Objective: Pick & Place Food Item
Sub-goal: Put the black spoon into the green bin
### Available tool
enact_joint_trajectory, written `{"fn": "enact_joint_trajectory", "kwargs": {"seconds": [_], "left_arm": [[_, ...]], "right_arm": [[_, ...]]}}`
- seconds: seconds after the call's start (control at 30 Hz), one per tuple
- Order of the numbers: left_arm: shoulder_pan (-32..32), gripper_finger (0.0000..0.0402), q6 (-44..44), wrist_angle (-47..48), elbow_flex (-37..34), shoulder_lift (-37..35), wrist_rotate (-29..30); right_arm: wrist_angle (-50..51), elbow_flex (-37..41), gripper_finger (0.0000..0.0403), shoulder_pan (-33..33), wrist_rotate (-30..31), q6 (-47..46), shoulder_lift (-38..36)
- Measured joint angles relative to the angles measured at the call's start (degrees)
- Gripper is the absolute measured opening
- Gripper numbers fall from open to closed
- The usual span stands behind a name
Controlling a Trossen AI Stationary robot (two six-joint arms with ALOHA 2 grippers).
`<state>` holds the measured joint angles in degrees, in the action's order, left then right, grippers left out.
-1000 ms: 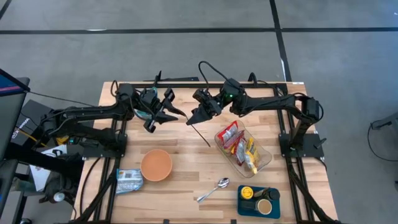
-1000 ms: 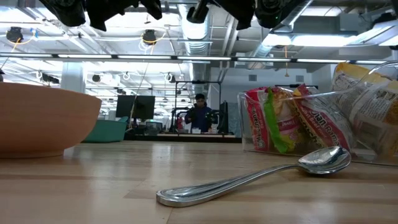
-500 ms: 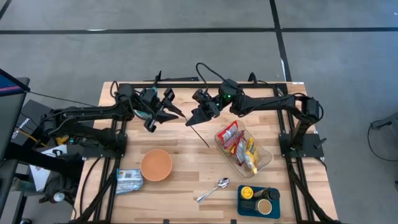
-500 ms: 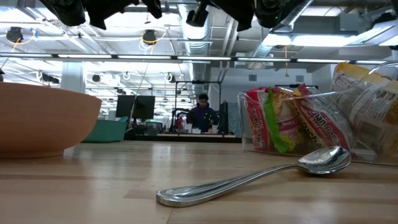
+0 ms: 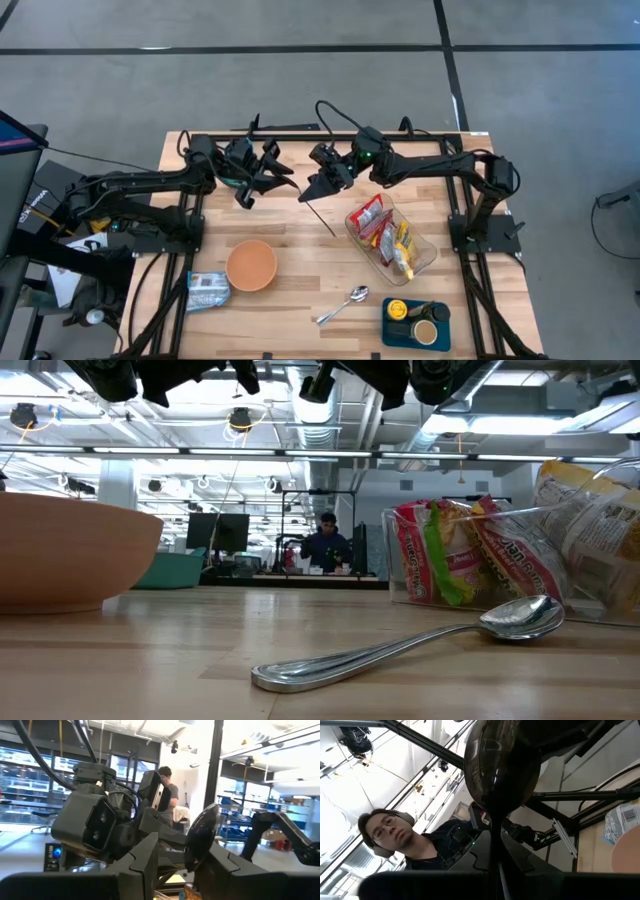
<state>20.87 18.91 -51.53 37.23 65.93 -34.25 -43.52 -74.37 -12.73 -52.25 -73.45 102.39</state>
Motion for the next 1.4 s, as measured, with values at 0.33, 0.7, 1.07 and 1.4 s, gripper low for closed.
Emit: {"fn": "enact_joint_trajectory", "kwargs": {"seconds": [0.33, 0.7, 1.07, 1.4], "left_arm": [[-0.01, 0.0071, -0.53, 0.00, 0.00, 0.00, 0.93], [-0.01, 0.0009, -0.62, -0.02, 0.00, 0.00, 0.85], [0.11, 0.0003, -0.69, 0.36, -0.02, 0.02, 2.38], [0.05, 0.0003, -0.67, 0.13, -0.02, 0.02, 1.66]], "right_arm": [[-0.03, 0.00, 0.0010, -0.05, 0.02, 0.12, 0.00], [-0.03, 0.00, 0.0010, -0.09, -0.04, -0.01, 0.00], [0.04, 0.00, 0.0057, 0.02, 0.17, -2.48, 0.07], [0.02, 0.00, 0.0117, -1.68, -1.63, -1.49, 0.07]]}}
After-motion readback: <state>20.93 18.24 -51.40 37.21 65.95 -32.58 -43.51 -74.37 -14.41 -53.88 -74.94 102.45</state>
